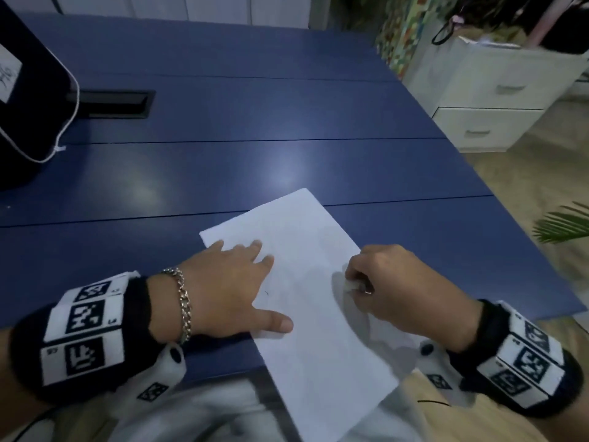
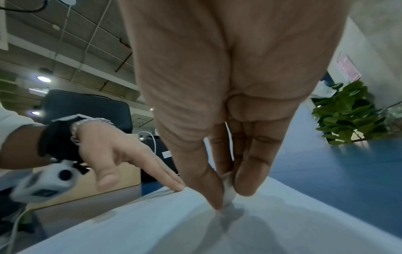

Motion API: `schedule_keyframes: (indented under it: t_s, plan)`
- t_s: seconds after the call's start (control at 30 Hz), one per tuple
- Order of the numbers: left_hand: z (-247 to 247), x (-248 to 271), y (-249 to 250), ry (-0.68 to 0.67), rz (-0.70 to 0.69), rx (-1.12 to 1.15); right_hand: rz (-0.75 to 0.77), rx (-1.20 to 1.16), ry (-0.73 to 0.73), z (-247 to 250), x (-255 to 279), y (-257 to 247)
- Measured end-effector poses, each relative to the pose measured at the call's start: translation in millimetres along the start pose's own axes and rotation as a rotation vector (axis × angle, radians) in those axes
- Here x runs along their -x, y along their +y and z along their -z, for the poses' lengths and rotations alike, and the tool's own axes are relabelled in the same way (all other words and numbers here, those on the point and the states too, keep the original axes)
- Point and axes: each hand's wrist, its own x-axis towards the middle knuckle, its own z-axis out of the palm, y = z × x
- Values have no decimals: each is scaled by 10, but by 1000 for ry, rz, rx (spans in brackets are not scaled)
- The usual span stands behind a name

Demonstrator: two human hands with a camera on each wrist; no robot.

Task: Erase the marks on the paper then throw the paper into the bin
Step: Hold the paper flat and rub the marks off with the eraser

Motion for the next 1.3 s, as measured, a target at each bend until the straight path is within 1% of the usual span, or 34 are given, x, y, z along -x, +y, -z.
schedule_keyframes:
  t_s: [0.03,0.13,0.23,0.3,0.37,0.47,0.5,0.57,0.63,0.7,0.8,0.87,0.9,1.0,1.03,1.07,1.17,1.2,1.23,1.3]
  plan:
    - [17,-40,-37,-10,12,0,32,-9,-7,-11,22,-52]
    - [69,-228,-191,16,39,6,142,-62,-20,-85,66,-300]
    - [113,-370,-267,32,33,-21,282,-103,-28,-200,43,-578]
    - [120,-416,-291,48,19,-16,352,-113,-64,-171,-6,-601]
    - [92,-445,-336,98,14,6,341,-140,-36,-23,-93,-436]
    - [93,-487,-364,158,28,122,212,-146,94,270,-346,-30]
    - [117,-518,-340,169,23,162,164,-145,100,347,-458,89]
    - [161,-618,-247,186,-10,218,129,-107,89,428,-703,237]
    - [176,-745,-151,180,-36,223,146,-89,58,449,-914,251]
    - [158,-846,-96,154,-36,174,181,-85,32,439,-1069,203]
    - [138,-907,-84,121,-21,122,217,-39,33,380,-1169,178]
    - [144,-911,-78,109,-16,107,234,-39,41,337,-1126,208]
    - [148,-911,-74,103,-11,103,248,-45,19,318,-1076,216]
    - [146,-911,-53,95,4,102,332,-38,-119,304,-919,170]
    - [146,-910,-48,91,6,100,347,-36,-132,308,-914,157]
    - [148,-910,-46,88,7,95,339,-35,-110,315,-942,161]
    - [146,-916,-45,79,11,82,276,-45,45,325,-1053,219]
    - [148,-914,-46,76,13,83,267,-43,60,318,-1054,218]
    - [149,-913,-46,74,15,85,277,-31,45,312,-1018,194]
    - [147,-900,-45,74,17,86,360,-5,-52,282,-886,99]
